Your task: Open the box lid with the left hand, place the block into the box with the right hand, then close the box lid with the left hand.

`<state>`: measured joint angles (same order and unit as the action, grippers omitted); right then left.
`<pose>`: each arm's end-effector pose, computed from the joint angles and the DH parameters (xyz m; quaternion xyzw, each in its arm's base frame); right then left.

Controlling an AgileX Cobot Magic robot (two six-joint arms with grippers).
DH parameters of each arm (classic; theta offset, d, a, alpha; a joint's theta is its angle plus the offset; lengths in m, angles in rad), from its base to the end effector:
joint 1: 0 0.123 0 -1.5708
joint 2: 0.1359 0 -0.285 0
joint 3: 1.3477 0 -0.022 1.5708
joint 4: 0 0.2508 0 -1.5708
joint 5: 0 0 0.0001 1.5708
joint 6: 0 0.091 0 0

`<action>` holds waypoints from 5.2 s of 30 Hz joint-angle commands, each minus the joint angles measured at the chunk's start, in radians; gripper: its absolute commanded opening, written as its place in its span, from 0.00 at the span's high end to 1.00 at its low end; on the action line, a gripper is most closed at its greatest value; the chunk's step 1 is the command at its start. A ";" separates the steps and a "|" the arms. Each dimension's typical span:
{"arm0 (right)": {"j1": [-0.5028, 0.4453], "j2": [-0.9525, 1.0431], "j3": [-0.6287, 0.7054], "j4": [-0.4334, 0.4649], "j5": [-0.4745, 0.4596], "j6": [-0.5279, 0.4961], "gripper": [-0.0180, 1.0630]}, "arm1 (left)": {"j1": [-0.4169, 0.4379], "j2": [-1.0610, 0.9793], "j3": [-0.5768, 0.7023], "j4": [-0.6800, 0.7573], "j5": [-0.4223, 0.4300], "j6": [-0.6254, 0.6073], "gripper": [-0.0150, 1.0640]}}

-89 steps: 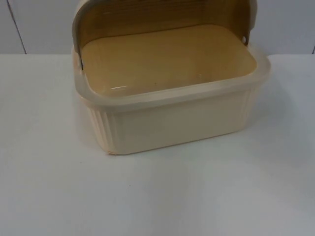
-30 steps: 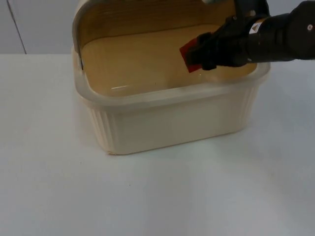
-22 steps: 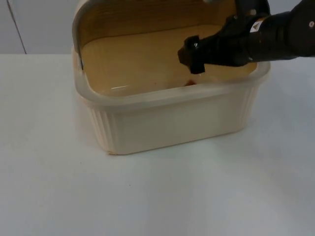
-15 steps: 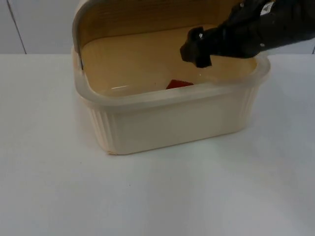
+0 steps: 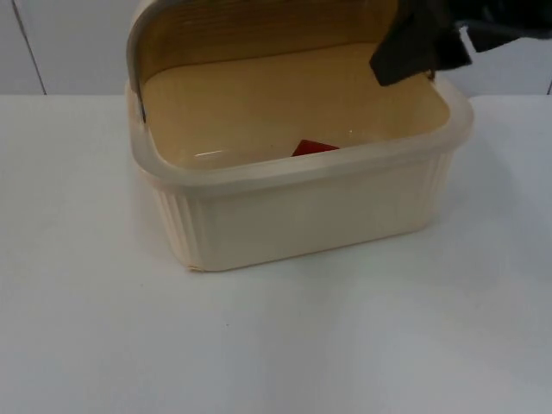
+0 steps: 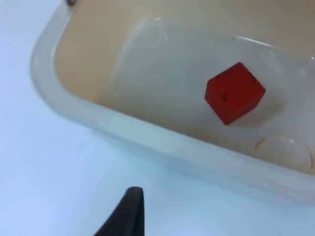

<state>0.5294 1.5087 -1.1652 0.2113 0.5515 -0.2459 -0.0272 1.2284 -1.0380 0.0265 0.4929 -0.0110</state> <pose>0.2817 0.1765 0.3001 -0.2908 0.8782 0.1362 0.3546 0.2685 -0.0062 0.3468 0.0145 0.8834 0.0021 0.4684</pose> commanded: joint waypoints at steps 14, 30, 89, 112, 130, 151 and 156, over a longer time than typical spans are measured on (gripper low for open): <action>0.001 -0.176 0.014 -0.298 0.162 0.311 0.02 | 0.005 -0.001 0.006 -0.001 0.024 -0.005 0.61; -0.473 -0.327 0.020 0.025 0.142 0.008 0.02 | 0.005 -0.001 0.006 -0.013 0.032 -0.005 0.61; -0.519 -0.350 0.020 -0.129 0.125 0.083 0.02 | 0.005 -0.001 0.006 -0.005 -0.017 -0.005 0.61; -0.519 -0.350 0.020 -0.131 0.119 0.107 0.02 | 0.005 0.107 -0.070 -0.071 -0.108 -0.006 0.61; -0.519 -0.350 0.020 -0.157 0.119 0.104 0.02 | -0.210 0.447 -0.625 0.121 0.083 0.062 0.22; -0.519 -0.350 0.020 -0.157 0.106 0.104 0.02 | -0.437 0.611 -0.733 0.177 -0.143 0.796 0.01; -0.519 -0.350 0.020 -0.158 0.111 0.104 0.02 | -0.492 0.668 -0.733 0.224 -0.137 0.913 0.01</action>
<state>0.0061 1.1596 -1.1451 0.0601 0.6682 -0.1392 -0.5012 1.8707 -1.7653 0.2338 0.3592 0.8633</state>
